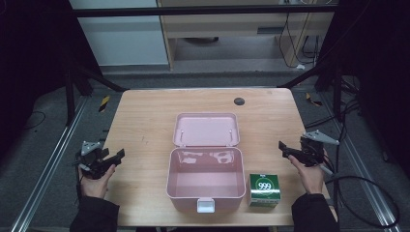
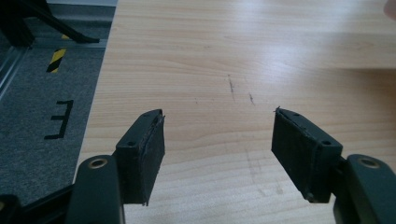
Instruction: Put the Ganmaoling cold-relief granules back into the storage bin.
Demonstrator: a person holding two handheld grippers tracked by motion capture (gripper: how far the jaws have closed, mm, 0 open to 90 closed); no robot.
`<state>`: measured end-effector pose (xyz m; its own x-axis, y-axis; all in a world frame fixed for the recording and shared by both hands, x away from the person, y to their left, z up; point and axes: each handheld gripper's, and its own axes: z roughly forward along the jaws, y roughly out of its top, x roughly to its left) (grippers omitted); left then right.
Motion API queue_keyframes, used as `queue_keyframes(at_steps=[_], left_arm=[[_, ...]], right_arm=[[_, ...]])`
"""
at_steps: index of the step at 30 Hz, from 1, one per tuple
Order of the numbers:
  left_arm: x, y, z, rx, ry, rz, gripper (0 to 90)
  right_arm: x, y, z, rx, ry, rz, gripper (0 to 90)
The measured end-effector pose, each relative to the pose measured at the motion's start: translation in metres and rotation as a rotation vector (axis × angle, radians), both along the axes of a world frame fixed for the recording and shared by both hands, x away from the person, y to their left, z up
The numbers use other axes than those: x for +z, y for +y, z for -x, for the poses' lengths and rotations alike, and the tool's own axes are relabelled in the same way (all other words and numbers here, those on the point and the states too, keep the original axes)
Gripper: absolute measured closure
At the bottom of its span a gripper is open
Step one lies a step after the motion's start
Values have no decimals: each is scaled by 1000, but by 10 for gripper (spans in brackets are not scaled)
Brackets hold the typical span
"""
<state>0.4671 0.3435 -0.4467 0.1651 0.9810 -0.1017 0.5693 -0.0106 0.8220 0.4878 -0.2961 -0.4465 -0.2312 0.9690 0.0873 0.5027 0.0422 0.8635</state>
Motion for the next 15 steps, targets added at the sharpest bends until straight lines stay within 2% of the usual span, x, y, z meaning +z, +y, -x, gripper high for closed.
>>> queue_keyframes(at_steps=[2, 5, 9, 12, 14, 15], left_arm=[[-1, -2, 0, -8, 5, -9, 342], [-5, -6, -1, -33, 20, -12, 339], [-8, -8, 0, -58, 27, -2, 317], [-10, -10, 0, -73, 36, -14, 311], [-12, -11, -1, -86, 51, -15, 301], [-13, -13, -1, -91, 60, -24, 293]], right_arm=[[3, 0, 1, 14, -3, 3, 130], [20, 0, 6, 68, -37, 19, 134], [37, 4, 9, 135, -53, 45, 134], [44, 7, 11, 161, -55, 60, 124], [53, 12, 12, 204, -44, 75, 121], [62, 18, 13, 251, -32, 106, 113]])
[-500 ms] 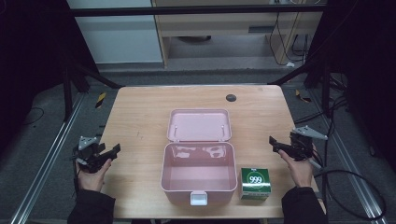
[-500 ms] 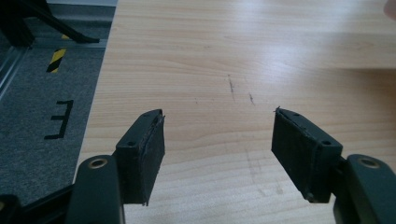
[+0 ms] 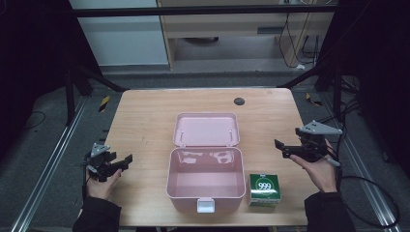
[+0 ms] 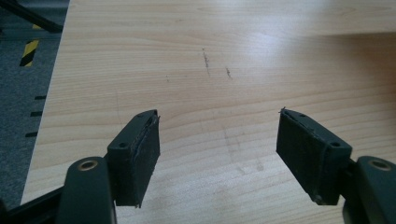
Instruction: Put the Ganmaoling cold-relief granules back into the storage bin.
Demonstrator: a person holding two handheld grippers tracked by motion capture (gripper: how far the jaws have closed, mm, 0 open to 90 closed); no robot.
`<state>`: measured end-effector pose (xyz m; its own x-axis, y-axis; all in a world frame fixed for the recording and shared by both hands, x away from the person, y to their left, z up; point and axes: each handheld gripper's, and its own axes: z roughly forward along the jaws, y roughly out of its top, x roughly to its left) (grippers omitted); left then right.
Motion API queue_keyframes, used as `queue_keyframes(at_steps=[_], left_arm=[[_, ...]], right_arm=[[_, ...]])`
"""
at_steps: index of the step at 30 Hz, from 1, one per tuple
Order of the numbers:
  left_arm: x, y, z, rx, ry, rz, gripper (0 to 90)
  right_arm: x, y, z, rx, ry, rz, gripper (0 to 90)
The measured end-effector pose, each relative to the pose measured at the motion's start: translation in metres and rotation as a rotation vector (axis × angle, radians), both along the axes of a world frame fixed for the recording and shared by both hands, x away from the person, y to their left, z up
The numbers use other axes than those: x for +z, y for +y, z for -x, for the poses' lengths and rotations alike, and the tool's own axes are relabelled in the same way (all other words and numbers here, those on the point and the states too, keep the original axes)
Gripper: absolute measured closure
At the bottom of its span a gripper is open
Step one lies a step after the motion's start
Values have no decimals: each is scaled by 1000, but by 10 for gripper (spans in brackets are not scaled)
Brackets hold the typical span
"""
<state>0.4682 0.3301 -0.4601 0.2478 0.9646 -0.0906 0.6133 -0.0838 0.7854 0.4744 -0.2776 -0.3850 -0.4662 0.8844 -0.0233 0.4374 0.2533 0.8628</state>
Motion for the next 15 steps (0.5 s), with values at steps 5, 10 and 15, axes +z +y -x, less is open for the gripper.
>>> queue_keyframes(at_steps=[5, 10, 15], left_arm=[[-2, -2, 0, -9, 6, -4, 286], [-3, -3, 0, -19, 12, -11, 280], [-3, -5, 0, -26, 10, -20, 273]], right_arm=[[17, 19, 4, 141, 50, 128, 76], [21, 31, 6, 233, 93, 206, 70], [23, 39, 9, 292, 115, 254, 64]])
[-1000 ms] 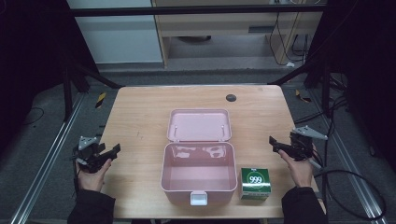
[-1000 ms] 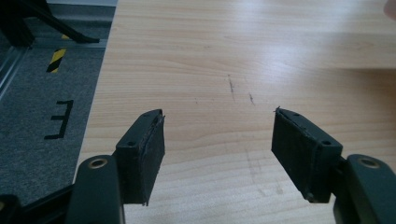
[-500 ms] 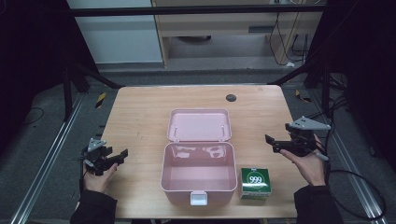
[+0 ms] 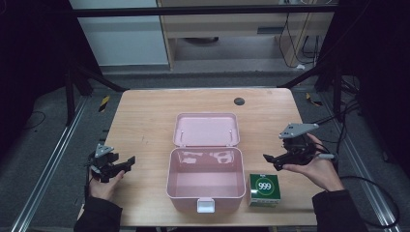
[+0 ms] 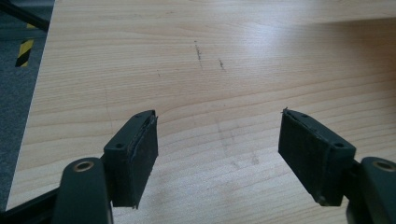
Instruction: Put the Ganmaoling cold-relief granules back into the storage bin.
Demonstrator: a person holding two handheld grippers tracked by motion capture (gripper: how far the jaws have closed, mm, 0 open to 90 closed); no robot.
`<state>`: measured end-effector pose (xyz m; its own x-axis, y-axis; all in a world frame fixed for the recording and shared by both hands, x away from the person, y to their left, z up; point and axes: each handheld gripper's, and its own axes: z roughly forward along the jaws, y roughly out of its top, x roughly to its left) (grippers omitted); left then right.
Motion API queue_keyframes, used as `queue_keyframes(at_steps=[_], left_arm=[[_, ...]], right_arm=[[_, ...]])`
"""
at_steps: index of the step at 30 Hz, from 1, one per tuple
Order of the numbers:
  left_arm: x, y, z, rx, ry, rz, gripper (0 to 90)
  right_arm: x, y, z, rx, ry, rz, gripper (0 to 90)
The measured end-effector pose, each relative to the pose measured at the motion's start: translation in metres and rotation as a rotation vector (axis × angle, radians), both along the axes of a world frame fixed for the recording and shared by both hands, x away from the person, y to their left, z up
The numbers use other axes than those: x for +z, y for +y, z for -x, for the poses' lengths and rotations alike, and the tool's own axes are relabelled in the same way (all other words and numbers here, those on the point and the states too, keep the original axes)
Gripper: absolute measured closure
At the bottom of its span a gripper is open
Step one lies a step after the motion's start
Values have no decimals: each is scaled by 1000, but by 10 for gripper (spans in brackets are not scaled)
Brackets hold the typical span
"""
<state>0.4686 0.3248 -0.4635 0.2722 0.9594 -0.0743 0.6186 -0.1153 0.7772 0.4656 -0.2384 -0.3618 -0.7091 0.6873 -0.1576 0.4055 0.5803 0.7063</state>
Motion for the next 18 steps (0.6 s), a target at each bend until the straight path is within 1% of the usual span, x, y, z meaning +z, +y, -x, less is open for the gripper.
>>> queue_keyframes(at_steps=[4, 5, 6, 7, 8, 9, 10, 11, 12, 15, 16, 18], left_arm=[[-1, -1, 0, -7, -1, -11, 262], [-2, -1, 0, -8, -2, -12, 261], [-2, -1, 0, -10, -1, -12, 257], [-2, -2, 0, -16, 2, -12, 257], [-3, -2, 0, -23, 4, -21, 255], [-3, -2, 0, -23, 4, -21, 255], [-4, -3, -1, -26, 6, -22, 255], [-4, -3, -1, -27, 5, -24, 254], [-4, -4, -1, -29, 3, -24, 254], [-4, -4, -1, -29, 3, -28, 254], [-4, -4, -1, -30, 3, -28, 254], [-4, -5, -1, -33, 5, -32, 254]], right_arm=[[2, 7, 3, 48, 25, 52, 54], [2, 8, 3, 60, 27, 55, 53], [4, 10, 5, 86, 35, 60, 53], [4, 10, 5, 86, 35, 60, 53], [5, 12, 5, 106, 52, 82, 50], [5, 14, 6, 114, 60, 99, 46], [5, 14, 6, 114, 60, 99, 46], [5, 15, 6, 123, 62, 119, 44], [5, 17, 7, 150, 70, 142, 42], [6, 21, 8, 176, 81, 169, 39], [6, 21, 8, 176, 81, 169, 39], [6, 25, 10, 206, 94, 197, 35]])
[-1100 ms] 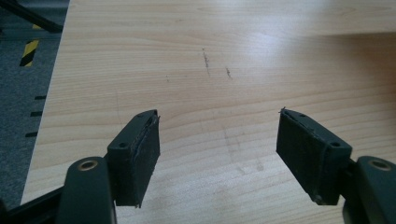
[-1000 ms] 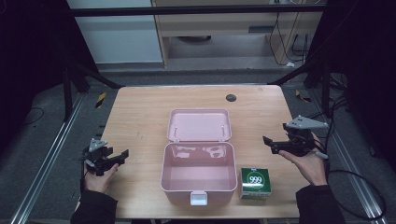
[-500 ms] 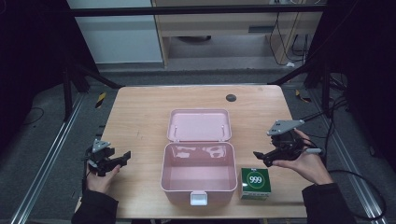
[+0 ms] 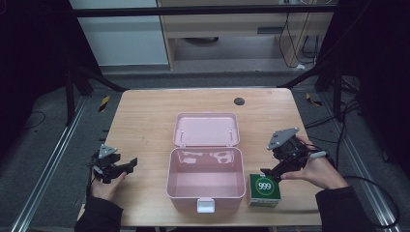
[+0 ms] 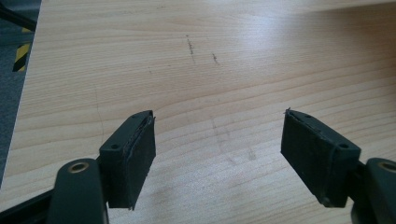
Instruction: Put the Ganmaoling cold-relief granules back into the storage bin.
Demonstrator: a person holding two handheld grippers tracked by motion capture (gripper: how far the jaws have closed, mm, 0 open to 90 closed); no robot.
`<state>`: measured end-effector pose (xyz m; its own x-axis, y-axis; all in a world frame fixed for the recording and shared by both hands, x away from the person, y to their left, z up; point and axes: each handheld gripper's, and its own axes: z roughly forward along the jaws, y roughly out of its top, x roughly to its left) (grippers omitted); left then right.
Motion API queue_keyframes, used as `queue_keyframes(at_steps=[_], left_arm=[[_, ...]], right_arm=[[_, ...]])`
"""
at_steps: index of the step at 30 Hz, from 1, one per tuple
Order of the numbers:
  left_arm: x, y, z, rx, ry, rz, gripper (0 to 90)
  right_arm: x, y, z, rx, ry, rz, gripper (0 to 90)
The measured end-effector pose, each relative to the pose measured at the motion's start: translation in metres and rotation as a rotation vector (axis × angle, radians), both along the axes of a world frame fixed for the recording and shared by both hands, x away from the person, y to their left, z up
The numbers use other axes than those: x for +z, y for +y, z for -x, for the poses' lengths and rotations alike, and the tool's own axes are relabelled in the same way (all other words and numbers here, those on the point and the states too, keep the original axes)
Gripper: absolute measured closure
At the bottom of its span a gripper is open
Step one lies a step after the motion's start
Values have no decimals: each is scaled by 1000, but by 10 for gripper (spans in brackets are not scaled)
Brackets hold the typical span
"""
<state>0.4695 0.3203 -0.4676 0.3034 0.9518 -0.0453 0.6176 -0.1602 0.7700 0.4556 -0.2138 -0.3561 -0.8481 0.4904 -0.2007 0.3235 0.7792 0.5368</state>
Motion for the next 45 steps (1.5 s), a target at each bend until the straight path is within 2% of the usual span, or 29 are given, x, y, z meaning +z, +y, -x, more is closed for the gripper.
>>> queue_keyframes(at_steps=[8, 14, 22, 28, 32, 35, 45], left_arm=[[0, -1, 0, -6, 2, -4, 253], [-1, -2, -1, -10, 4, -7, 252], [-1, -2, 0, -13, 4, -8, 253], [-1, -3, -1, -15, 2, -9, 252], [-1, -3, -1, -16, 4, -10, 252], [-1, -3, 0, -18, 4, -12, 252], [-1, -4, 0, -19, 2, -15, 252]], right_arm=[[-1, 5, 3, 56, 34, 39, 34], [-9, 12, 7, 128, 86, 104, 27], [-18, 19, 11, 188, 124, 144, 29], [-25, 19, 13, 201, 141, 148, 30], [-36, 20, 16, 234, 171, 165, 28], [-41, 21, 17, 248, 177, 164, 26], [-56, 23, 19, 267, 212, 196, 24]])
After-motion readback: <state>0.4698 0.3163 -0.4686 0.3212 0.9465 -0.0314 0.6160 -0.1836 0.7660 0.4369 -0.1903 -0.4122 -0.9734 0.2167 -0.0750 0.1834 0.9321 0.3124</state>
